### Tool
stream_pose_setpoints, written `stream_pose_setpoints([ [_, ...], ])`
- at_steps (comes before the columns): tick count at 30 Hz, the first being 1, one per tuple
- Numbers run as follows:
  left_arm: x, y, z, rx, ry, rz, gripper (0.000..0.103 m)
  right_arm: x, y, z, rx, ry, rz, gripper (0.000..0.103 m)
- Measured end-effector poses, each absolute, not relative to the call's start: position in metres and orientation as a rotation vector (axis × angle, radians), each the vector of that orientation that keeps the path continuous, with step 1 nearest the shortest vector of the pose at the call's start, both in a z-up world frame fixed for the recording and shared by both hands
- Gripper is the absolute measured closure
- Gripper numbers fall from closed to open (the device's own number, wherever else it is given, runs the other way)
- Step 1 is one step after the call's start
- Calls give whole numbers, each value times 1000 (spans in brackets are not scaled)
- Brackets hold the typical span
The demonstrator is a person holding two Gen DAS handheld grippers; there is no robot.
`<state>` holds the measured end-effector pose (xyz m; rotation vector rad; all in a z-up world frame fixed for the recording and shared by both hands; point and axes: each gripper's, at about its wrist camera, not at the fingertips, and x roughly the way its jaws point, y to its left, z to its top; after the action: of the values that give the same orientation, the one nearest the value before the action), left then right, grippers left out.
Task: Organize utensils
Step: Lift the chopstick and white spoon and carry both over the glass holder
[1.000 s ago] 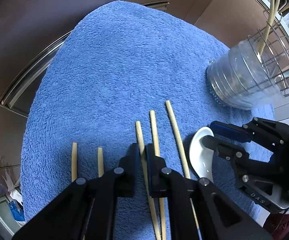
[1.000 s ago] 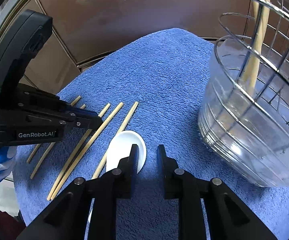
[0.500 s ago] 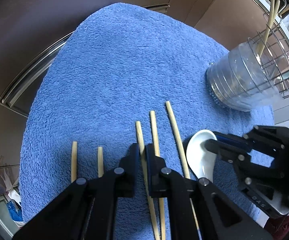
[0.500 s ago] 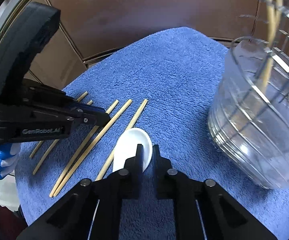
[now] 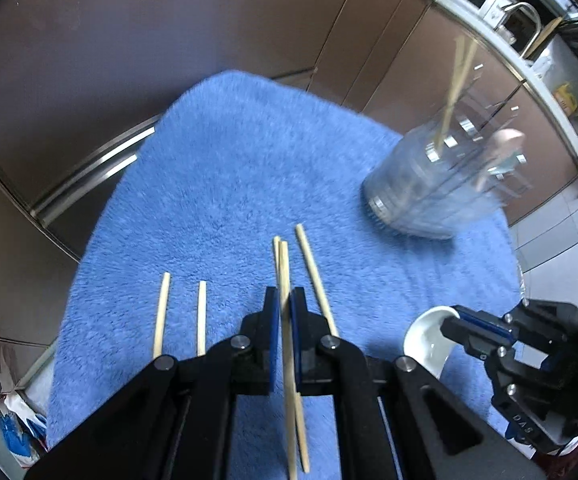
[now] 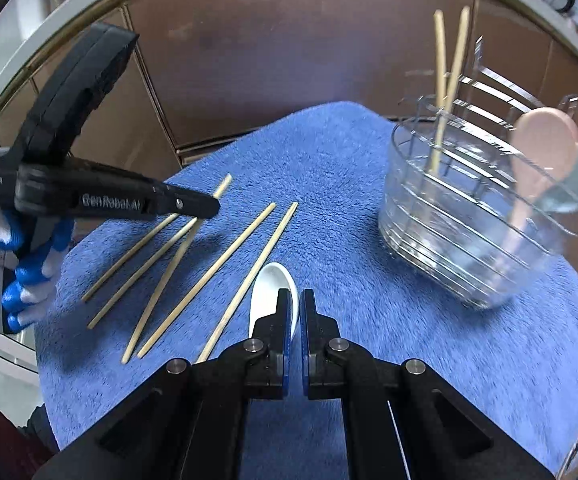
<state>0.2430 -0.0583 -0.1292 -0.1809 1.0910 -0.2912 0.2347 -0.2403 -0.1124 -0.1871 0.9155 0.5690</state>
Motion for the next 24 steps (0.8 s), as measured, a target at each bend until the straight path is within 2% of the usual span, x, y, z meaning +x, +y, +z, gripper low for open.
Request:
stream_pose_setpoints([
  [7, 216, -73, -85, -168, 970, -309, 98, 194, -253, -73, -222, 765, 480, 99],
  [11, 210, -78, -45, -189, 856, -338, 98, 183, -269, -32, -209, 634, 412, 99],
  [18, 226, -97, 20, -241, 654, -424, 98, 196, -298, 26, -157, 393, 279, 99],
  [24, 254, -117, 63, -292, 451, -447, 98, 224, -306, 48, -149, 238, 174, 99],
])
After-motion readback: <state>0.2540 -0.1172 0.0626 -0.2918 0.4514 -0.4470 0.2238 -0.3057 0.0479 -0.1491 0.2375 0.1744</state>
